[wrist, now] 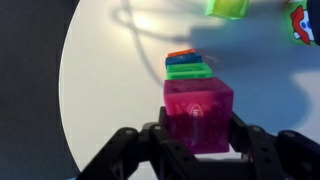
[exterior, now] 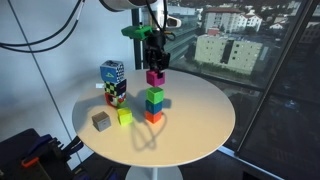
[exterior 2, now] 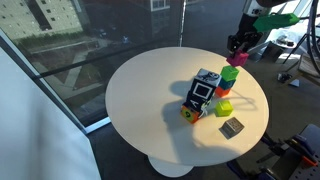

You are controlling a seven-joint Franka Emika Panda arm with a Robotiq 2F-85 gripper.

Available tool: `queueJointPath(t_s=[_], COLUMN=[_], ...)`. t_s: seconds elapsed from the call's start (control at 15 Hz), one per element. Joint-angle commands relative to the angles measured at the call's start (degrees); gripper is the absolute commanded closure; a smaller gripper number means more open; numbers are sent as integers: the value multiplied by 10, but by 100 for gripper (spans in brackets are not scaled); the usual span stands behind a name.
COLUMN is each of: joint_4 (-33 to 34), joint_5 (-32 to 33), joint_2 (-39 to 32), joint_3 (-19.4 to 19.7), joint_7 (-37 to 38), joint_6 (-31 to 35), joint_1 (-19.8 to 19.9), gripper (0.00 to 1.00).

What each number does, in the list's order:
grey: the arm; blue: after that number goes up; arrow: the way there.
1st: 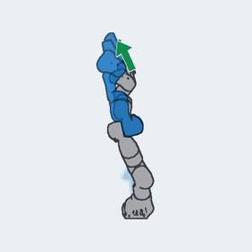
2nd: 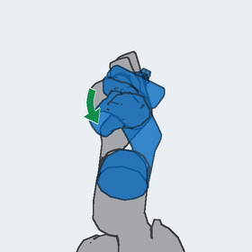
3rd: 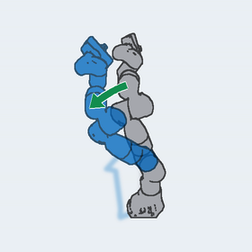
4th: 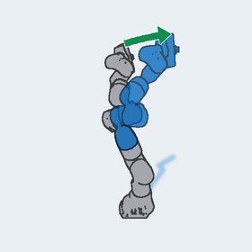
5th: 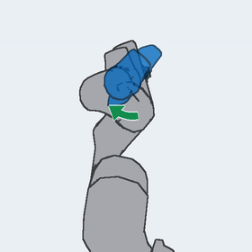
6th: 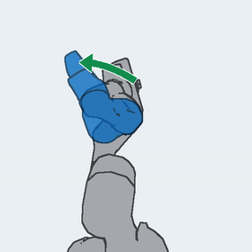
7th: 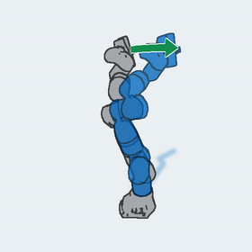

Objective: Pick up the pink block and put it on the green block

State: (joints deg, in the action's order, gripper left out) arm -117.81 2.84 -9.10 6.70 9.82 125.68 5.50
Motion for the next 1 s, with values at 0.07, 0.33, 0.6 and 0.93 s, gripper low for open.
queueJointPath(t_s=[0.07,0.33,0.6,0.93], joint_4=[27,30,30,29], joint_5=[8,11,12,14], joint_2=[-21,-28,-31,-33], joint_3=[1,3,4,5], joint_7=[17,17,16,15], joint_6=[-15,-18,-24,-31], joint_1=[-4,-5,-5,-5], gripper=[70,70,70,70])
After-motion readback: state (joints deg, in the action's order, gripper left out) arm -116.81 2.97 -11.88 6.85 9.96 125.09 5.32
